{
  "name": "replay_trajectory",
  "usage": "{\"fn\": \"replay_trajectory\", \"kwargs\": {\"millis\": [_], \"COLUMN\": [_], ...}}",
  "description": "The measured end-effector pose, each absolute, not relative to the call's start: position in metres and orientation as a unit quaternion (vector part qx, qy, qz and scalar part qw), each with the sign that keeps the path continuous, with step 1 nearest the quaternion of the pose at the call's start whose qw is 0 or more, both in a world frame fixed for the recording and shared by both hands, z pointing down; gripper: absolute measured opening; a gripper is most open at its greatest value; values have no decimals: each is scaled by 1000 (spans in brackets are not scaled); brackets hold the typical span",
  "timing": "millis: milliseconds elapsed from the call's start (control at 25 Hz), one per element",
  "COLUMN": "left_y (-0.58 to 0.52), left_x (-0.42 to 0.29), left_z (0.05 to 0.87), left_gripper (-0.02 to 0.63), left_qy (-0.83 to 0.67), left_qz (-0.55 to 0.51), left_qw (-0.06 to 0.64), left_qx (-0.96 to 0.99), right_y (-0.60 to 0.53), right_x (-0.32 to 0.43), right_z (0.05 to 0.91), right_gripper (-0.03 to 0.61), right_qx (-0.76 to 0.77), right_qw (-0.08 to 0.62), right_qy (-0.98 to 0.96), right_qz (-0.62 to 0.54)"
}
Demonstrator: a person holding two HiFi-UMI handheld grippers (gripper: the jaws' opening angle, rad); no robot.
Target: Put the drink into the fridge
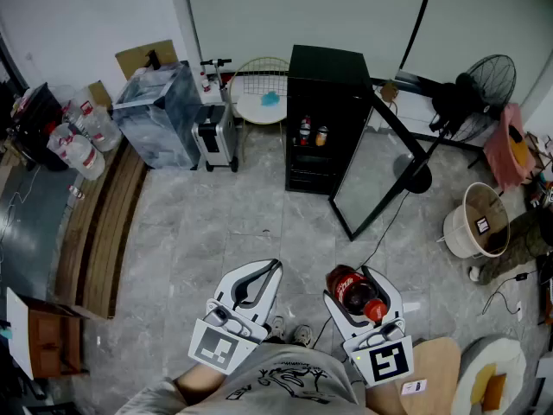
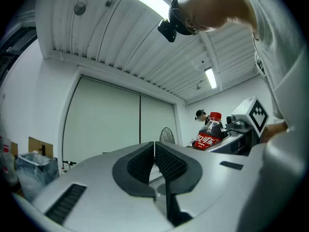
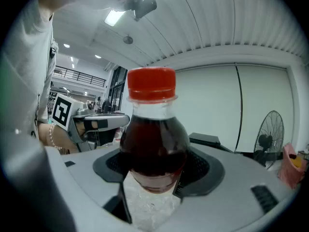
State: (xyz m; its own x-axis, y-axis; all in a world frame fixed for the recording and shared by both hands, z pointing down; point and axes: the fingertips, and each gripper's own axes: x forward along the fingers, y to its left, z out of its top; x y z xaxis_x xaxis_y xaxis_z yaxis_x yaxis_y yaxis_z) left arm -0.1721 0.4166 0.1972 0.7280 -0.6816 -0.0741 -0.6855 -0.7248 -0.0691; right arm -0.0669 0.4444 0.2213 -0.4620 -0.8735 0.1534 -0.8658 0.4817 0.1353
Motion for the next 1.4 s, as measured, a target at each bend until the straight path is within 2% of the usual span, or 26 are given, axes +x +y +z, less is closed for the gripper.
{"fn": "replay_trajectory", "kwargs": {"millis": [720, 1400], "left_y": [397, 348], "left_x": [-220, -187], "left_z": [209, 209], "left_gripper": [25, 25], "left_qy": [350, 338], "left_qz": [12, 15], "left_qw": [43, 39], "left_qx": [-936, -940], "right_y": [420, 372], "right_x": [-112, -81], "right_z": [228, 227], "right_gripper": [311, 311], "right_qx": [517, 533], "right_qw": [104, 100], "right_qy": [-850, -840], "right_qz": [-10, -8]}}
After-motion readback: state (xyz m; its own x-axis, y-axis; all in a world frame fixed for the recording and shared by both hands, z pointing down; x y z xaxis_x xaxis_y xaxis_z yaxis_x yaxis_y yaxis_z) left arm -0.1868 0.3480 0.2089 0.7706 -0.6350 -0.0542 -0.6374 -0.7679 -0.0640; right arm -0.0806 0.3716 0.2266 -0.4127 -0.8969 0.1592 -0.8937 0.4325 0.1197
